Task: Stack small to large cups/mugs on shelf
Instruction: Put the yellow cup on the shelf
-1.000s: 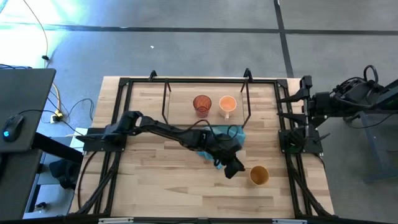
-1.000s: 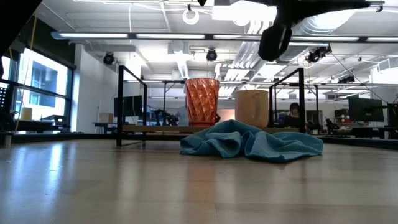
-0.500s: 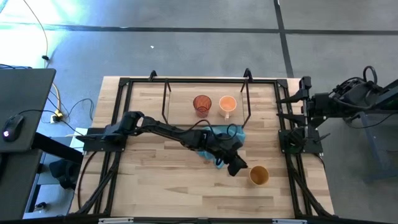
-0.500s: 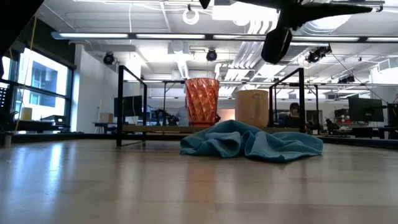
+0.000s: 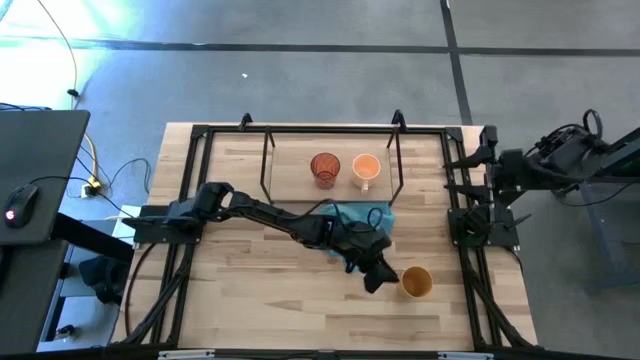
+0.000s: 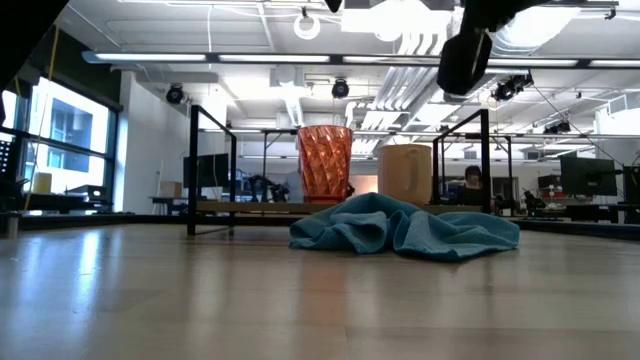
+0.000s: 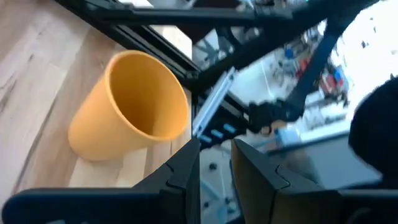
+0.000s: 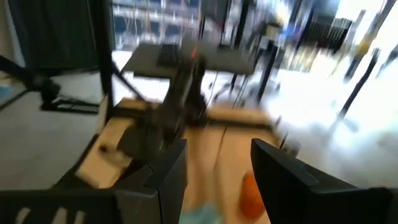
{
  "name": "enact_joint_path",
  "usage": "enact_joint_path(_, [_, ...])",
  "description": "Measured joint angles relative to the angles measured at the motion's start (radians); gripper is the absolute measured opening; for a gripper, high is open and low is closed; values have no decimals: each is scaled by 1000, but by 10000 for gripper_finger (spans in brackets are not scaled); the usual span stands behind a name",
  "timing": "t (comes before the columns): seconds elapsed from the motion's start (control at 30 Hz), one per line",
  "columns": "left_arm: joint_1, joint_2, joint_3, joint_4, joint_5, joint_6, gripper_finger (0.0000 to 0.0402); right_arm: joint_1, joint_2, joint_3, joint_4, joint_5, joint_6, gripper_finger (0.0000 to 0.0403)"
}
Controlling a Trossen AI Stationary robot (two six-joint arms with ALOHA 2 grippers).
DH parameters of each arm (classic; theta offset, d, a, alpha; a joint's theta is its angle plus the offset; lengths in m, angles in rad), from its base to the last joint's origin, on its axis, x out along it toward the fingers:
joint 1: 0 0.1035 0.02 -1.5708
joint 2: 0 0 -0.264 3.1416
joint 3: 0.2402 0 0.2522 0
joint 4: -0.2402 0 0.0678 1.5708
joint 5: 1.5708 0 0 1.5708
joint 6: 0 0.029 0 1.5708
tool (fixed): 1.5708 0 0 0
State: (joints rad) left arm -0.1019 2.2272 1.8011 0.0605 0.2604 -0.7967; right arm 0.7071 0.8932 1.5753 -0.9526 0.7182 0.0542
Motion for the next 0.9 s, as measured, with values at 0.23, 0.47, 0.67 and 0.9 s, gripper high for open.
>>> enact_joint_path(0.23, [-12,-3,0,-259,13,174,83,0,17,-18,-430,-188,630,169])
enact_joint_path(0.47, [-19,-2,0,-493,6,301,83,0,24,-211,-378,-376,787,169])
enact_joint_path(0.67, [-24,-2,0,-510,10,321,83,0,24,-402,-322,-544,907,169])
enact_joint_path(0.9, [-23,-2,0,-559,7,345,83,1,24,-554,-196,-709,985,169])
